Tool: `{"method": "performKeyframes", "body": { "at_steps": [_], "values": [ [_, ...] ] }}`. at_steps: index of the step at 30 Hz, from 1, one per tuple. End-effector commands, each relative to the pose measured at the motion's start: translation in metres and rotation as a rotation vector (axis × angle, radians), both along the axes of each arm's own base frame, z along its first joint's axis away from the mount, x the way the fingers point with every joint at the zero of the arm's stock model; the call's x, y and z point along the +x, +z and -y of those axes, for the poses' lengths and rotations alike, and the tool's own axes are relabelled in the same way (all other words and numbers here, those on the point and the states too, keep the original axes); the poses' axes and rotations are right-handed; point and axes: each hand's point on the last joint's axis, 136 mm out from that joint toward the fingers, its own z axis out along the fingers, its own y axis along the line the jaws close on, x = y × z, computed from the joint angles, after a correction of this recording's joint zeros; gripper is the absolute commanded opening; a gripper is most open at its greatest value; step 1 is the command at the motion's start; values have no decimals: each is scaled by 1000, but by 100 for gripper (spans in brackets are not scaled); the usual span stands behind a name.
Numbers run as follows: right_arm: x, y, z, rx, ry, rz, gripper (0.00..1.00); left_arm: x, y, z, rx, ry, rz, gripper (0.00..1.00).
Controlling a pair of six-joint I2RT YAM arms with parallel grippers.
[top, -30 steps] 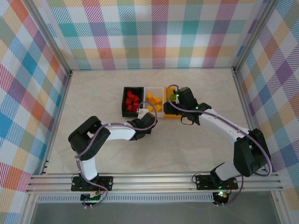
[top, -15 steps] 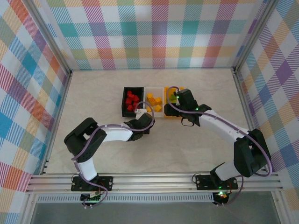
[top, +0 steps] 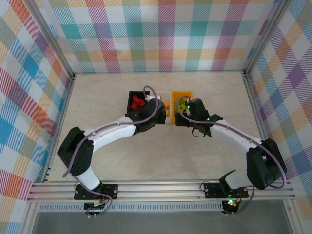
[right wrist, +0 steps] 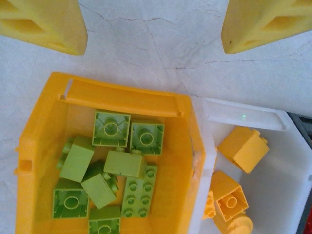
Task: Sort the legos into containers by color
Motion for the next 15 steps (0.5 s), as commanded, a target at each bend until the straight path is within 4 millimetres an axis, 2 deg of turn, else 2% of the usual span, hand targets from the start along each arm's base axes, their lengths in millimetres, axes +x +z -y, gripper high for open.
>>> {"method": "performKeyframes", "body": {
  "at_steps": [1,4,6,8,10,13,14,15],
  "values": [
    [0,14,5,42,-30,38,74,17,-34,1,11,-6,-152,29],
    [-4,15,9,46,-38,40,75,35,-43,9,39,0,-171,31],
    [-6,17,11,50,-40,43,75,44,-47,9,60,14,-176,36],
    [-7,20,12,56,-42,48,76,49,-47,8,61,25,-176,52],
    [-8,24,13,60,-43,56,76,50,-38,8,47,30,-161,67],
    [-8,33,15,71,-45,78,78,47,-15,4,12,41,-119,84],
    [-9,37,16,74,-46,84,78,45,-4,0,-4,48,-98,98],
    [-9,39,17,78,-49,92,79,41,7,-4,-19,50,-76,100]
  ]
}}
